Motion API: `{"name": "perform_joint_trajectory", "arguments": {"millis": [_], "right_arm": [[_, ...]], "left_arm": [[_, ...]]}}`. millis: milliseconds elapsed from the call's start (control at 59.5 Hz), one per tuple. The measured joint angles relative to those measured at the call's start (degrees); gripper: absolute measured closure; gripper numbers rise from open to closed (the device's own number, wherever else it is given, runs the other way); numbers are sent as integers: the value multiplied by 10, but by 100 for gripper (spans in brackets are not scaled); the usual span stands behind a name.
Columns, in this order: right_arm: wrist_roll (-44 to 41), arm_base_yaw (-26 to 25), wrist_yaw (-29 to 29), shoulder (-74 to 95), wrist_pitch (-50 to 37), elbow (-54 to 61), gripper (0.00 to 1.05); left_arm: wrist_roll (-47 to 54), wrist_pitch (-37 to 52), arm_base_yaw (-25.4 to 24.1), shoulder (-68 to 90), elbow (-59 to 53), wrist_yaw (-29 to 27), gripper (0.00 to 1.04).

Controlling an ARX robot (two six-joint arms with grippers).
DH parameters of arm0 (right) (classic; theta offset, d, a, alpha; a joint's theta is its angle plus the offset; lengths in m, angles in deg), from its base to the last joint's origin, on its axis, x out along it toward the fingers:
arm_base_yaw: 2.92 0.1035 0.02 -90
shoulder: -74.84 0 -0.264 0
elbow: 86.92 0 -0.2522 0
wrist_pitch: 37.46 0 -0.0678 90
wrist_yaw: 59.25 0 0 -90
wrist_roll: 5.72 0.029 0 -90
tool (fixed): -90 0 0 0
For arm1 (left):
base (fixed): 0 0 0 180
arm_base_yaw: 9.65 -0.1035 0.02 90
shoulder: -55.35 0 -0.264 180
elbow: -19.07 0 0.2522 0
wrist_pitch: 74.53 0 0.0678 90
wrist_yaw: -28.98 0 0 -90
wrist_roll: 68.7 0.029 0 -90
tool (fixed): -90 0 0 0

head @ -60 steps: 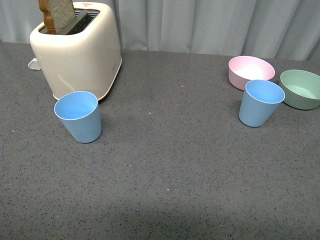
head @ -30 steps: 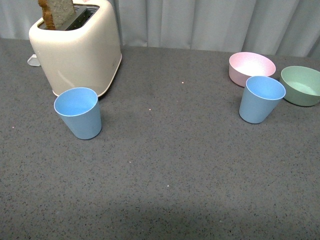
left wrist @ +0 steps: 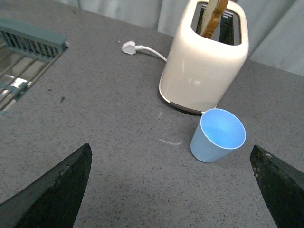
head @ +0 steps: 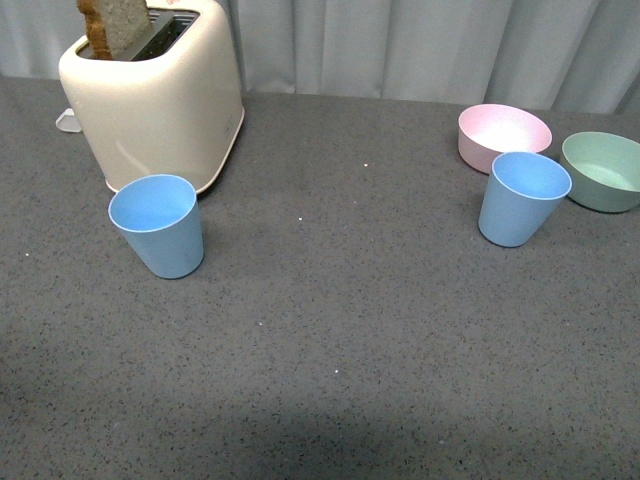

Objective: Stack blue cups with both arms

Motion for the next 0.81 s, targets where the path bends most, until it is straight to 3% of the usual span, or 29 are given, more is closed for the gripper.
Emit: {"name": "perform_joint_trajectory", "arguments": {"millis": [134,370,807], "right_arm": [[0,0,0,0,0,0,10],[0,0,0,0,0,0,10],[0,0,0,0,0,0,10]], "left_arm": [[-16,57,9,182,63,47,7],[-20,16,61,446,223,97,7],[-73,-81,79,654,397,80,7]]}}
